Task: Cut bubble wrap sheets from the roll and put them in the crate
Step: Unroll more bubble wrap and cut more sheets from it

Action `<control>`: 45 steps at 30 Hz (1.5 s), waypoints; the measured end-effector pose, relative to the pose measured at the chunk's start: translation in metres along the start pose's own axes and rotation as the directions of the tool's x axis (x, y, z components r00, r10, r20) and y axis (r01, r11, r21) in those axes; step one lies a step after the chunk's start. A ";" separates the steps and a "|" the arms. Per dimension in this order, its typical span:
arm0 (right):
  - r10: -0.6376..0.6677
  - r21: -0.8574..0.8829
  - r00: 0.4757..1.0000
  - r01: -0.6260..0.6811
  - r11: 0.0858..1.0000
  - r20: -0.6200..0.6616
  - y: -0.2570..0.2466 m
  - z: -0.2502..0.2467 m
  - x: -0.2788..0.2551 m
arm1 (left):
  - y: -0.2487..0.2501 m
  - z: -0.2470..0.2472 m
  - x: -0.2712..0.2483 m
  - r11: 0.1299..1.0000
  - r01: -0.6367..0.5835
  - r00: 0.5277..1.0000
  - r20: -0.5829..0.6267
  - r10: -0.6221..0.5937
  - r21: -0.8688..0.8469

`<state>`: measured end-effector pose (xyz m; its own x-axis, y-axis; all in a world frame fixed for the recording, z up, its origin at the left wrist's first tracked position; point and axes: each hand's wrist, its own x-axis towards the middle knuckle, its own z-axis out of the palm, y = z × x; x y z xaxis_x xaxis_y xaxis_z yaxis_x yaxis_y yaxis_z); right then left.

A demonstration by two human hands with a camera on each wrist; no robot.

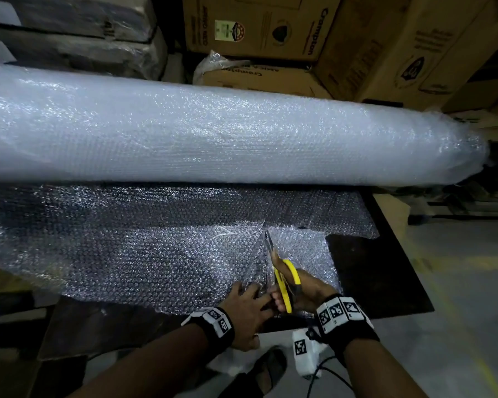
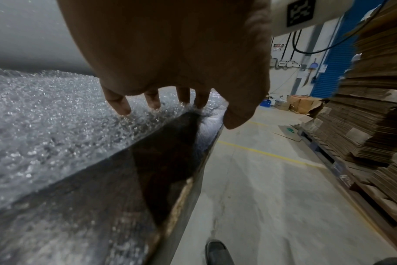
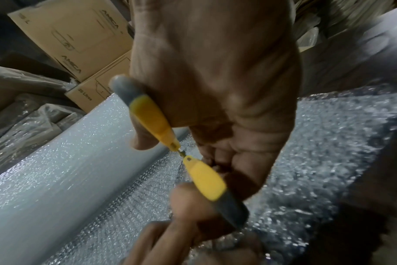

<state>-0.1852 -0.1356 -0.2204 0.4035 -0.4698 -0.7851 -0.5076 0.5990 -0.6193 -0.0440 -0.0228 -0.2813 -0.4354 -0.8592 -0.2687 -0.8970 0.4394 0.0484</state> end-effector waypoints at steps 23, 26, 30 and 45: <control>-0.191 0.008 0.938 0.202 0.979 -0.289 0.049 -0.102 -0.052 | 0.045 -0.025 0.048 0.981 0.180 0.983 -0.014 -0.181 -0.066; -0.169 -0.055 0.963 0.161 0.985 -0.211 0.046 -0.116 -0.049 | 0.061 -0.015 0.057 0.977 0.201 0.979 0.005 -0.201 -0.069; -0.182 -0.084 0.977 0.173 0.981 -0.113 0.037 -0.125 -0.047 | 0.076 -0.021 0.068 0.954 0.275 0.961 0.033 -0.273 -0.117; 0.118 0.083 0.935 -0.154 0.985 0.334 -0.005 -0.102 -0.035 | 0.071 -0.017 0.063 0.879 0.442 0.896 0.037 -0.443 -0.176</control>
<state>-0.2740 -0.1884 -0.1905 0.5719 -0.1516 -0.8062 -0.4986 0.7162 -0.4883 -0.1367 -0.0504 -0.2789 0.0104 -0.9547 -0.2973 -0.9948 -0.0399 0.0934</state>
